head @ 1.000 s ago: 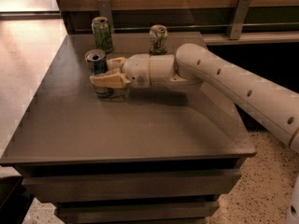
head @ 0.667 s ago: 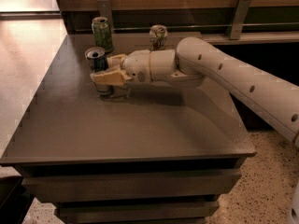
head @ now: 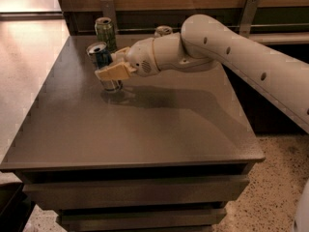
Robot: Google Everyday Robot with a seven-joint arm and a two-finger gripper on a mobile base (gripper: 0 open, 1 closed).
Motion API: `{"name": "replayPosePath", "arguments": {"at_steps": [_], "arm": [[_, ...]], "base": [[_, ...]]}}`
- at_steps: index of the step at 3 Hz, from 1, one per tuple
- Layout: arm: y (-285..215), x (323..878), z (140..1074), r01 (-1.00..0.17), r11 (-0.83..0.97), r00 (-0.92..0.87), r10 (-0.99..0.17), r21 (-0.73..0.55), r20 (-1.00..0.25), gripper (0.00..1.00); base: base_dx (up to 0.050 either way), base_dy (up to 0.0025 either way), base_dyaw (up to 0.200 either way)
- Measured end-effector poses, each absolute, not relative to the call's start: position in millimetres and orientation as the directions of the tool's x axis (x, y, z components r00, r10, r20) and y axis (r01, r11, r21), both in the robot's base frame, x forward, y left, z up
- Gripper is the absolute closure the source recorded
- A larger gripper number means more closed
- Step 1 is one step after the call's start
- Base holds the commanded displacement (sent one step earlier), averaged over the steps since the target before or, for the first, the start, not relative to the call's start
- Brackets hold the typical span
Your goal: Knock redbull can over
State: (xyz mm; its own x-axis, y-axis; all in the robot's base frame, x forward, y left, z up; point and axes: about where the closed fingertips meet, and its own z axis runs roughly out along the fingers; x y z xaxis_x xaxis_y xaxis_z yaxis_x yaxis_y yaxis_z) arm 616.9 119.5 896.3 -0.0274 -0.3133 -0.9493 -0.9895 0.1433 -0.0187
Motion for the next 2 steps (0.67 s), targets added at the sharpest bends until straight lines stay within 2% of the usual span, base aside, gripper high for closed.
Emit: {"name": "replayPosePath", "arguments": {"at_steps": [2], "arm": [[105.2, 617.3, 910.1, -0.980, 0.199, -0.103, -0.511, -0.001, -0.854, 1.00]], "base": [[0.000, 0.00000, 0.000]]}}
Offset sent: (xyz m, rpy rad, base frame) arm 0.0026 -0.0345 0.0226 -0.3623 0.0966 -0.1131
